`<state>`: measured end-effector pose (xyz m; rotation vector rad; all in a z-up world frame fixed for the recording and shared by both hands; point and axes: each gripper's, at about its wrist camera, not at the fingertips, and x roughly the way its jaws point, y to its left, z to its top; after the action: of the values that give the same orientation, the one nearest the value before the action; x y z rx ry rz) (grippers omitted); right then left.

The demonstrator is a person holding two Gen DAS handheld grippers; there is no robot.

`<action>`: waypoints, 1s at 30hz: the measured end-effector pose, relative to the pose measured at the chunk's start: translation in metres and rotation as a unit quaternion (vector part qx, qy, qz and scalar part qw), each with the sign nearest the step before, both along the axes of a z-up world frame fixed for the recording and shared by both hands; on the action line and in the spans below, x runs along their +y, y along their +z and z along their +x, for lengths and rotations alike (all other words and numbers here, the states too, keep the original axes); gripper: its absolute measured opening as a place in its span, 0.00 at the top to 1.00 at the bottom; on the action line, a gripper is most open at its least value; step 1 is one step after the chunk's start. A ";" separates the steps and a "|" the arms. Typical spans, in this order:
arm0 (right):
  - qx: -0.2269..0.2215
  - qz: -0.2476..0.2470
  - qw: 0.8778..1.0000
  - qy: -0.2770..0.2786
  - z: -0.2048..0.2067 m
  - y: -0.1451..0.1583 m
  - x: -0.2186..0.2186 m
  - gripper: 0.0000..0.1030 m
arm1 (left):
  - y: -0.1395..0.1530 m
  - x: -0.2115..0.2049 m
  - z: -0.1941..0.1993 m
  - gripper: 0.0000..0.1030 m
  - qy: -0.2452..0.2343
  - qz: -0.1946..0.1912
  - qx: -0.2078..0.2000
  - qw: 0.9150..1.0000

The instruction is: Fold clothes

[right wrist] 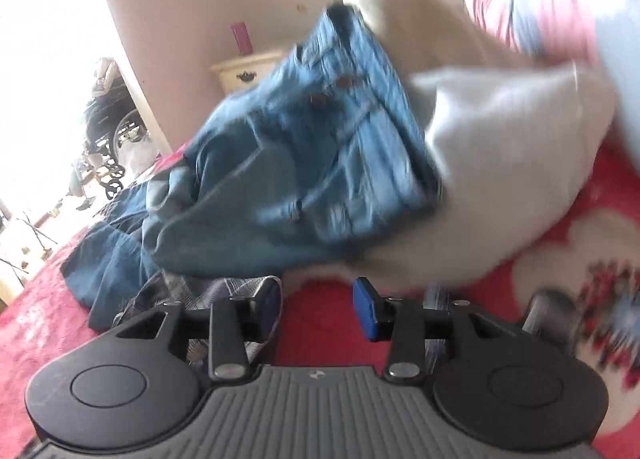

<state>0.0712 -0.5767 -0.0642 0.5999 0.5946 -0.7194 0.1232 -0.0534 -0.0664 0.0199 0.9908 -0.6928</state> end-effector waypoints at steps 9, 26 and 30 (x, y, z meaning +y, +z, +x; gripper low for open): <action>-0.012 0.170 0.976 -0.136 -0.046 -0.019 -0.043 0.43 | 0.004 0.011 0.001 0.63 0.020 -0.012 0.000 1.000; 0.067 -0.091 0.785 0.609 0.162 0.007 0.268 0.45 | 0.040 0.084 0.027 0.63 0.114 0.023 -0.056 0.992; 0.088 -0.094 0.731 0.670 0.197 -0.010 0.321 0.45 | 0.037 0.111 0.041 0.62 0.128 0.077 -0.089 0.985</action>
<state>0.2680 -0.2558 -0.0741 -0.1917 0.9256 0.5644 0.1638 0.0581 -0.0296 0.0872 0.8544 -0.3696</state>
